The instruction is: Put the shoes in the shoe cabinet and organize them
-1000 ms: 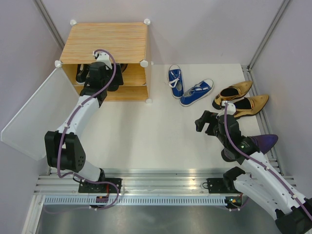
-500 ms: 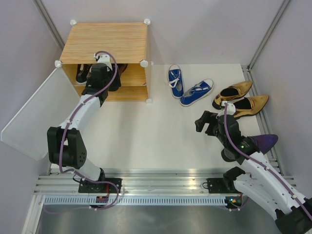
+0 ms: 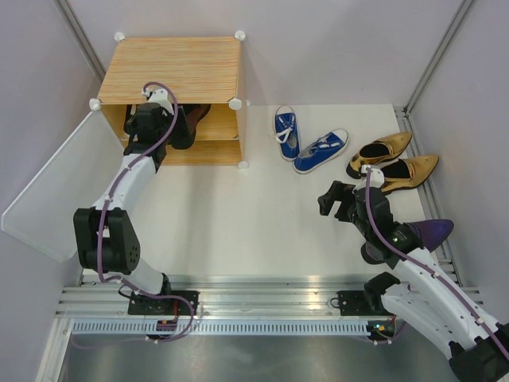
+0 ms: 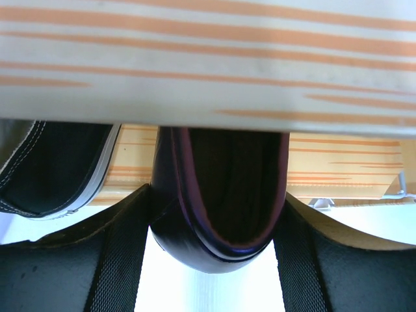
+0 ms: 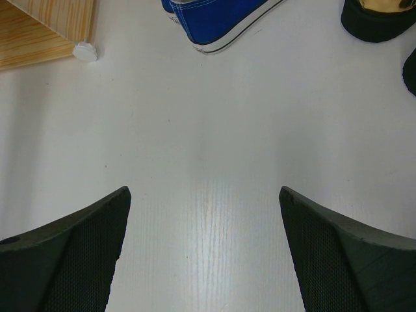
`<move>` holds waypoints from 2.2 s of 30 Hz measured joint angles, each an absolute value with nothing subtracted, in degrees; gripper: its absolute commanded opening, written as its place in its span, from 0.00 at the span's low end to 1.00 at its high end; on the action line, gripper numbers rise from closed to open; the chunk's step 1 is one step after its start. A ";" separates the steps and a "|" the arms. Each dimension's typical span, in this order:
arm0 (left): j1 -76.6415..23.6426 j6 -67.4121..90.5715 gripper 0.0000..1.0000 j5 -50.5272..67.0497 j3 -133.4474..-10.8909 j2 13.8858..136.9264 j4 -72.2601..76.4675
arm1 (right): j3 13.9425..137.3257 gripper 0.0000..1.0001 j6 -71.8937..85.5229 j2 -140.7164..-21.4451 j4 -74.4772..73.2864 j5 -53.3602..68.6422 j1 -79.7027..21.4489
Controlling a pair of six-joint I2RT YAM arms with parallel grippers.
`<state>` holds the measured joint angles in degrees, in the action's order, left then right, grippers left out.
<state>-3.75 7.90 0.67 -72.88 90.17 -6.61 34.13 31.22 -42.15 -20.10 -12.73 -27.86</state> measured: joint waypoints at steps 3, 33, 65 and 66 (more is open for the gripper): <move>-3.16 8.80 0.54 1.98 -72.90 90.17 -6.87 | 34.13 0.98 31.22 -42.15 -20.10 -12.73 -27.83; -3.14 13.76 0.17 -1.26 -62.19 71.07 -11.05 | 33.45 0.98 31.22 -40.10 -19.73 -10.66 -27.77; -3.14 15.73 0.02 -4.43 -68.64 88.51 -10.44 | 33.10 0.98 31.20 -41.06 -18.90 -11.09 -27.68; -3.14 15.73 0.02 -4.40 -68.84 88.79 -10.15 | 33.10 0.98 31.20 -41.12 -18.90 -11.20 -27.62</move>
